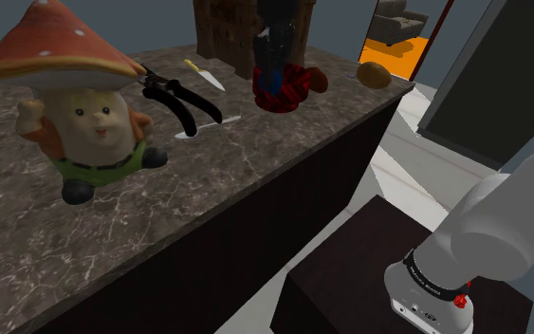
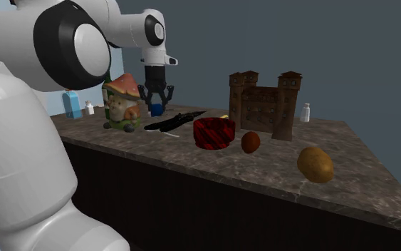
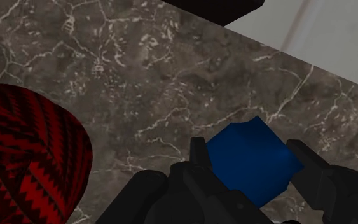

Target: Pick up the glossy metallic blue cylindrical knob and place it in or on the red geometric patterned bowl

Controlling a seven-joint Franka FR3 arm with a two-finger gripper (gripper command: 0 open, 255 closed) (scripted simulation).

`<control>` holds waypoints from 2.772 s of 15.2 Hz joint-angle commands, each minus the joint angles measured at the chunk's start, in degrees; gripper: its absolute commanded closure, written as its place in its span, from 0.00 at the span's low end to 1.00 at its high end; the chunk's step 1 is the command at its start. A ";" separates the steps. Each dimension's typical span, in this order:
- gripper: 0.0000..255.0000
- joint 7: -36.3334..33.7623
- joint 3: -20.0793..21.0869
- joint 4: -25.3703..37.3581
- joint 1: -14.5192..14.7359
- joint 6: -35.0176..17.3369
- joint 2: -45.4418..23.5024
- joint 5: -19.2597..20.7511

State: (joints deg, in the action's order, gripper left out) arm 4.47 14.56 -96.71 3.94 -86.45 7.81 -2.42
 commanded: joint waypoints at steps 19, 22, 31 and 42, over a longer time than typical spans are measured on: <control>1.00 13.48 -6.46 29.87 -6.56 10.95 -19.33 4.25; 1.00 16.38 -7.52 39.90 -7.90 14.26 -26.05 5.02; 1.00 18.66 -8.20 35.82 -9.73 9.07 -27.13 4.98; 1.00 18.71 -8.25 23.91 -10.24 0.76 -23.52 4.55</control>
State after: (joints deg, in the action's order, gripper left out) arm 23.16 6.31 -72.70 -6.28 -85.57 -15.72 2.13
